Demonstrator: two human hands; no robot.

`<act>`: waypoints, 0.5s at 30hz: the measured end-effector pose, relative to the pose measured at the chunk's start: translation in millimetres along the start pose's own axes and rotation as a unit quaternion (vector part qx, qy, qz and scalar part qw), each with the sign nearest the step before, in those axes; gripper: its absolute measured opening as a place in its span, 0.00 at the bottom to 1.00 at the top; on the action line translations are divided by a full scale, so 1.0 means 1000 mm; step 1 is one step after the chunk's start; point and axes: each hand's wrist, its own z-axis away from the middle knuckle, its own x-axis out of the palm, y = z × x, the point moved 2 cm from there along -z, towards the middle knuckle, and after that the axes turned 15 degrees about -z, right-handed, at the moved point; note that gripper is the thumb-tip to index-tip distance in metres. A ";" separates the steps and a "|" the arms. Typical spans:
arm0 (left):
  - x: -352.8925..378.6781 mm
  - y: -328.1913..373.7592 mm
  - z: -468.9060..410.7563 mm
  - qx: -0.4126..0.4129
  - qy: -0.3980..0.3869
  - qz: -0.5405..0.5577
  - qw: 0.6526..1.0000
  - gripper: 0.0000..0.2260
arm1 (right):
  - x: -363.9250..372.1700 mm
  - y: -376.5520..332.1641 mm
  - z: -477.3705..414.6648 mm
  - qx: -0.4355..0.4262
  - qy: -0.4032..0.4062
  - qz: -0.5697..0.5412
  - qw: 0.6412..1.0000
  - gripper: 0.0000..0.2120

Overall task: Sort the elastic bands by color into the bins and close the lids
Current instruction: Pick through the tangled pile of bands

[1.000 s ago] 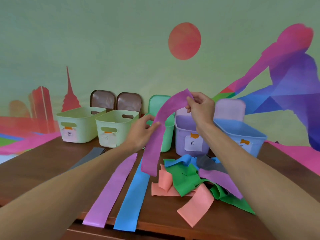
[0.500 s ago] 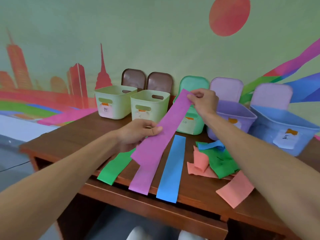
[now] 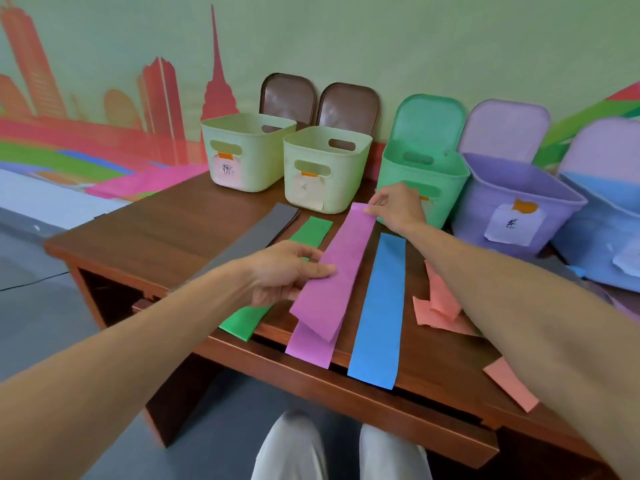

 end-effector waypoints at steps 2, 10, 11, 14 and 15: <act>0.001 -0.002 -0.003 -0.003 0.001 -0.025 1.000 0.13 | 0.008 0.006 -0.003 0.002 -0.016 0.013 1.000 0.04; 0.002 -0.006 -0.008 -0.029 0.010 -0.113 0.993 0.17 | 0.030 0.028 -0.006 0.001 -0.059 0.056 0.997 0.05; 0.003 -0.006 -0.008 -0.033 0.012 -0.120 0.992 0.18 | 0.031 0.030 -0.005 0.000 -0.061 0.061 0.996 0.05; 0.003 -0.006 -0.009 -0.040 0.023 -0.130 0.990 0.18 | 0.034 0.033 -0.005 0.005 -0.054 0.067 0.996 0.06; 0.003 -0.005 -0.009 -0.041 0.026 -0.135 0.990 0.17 | 0.034 0.033 -0.005 0.005 -0.054 0.070 0.996 0.06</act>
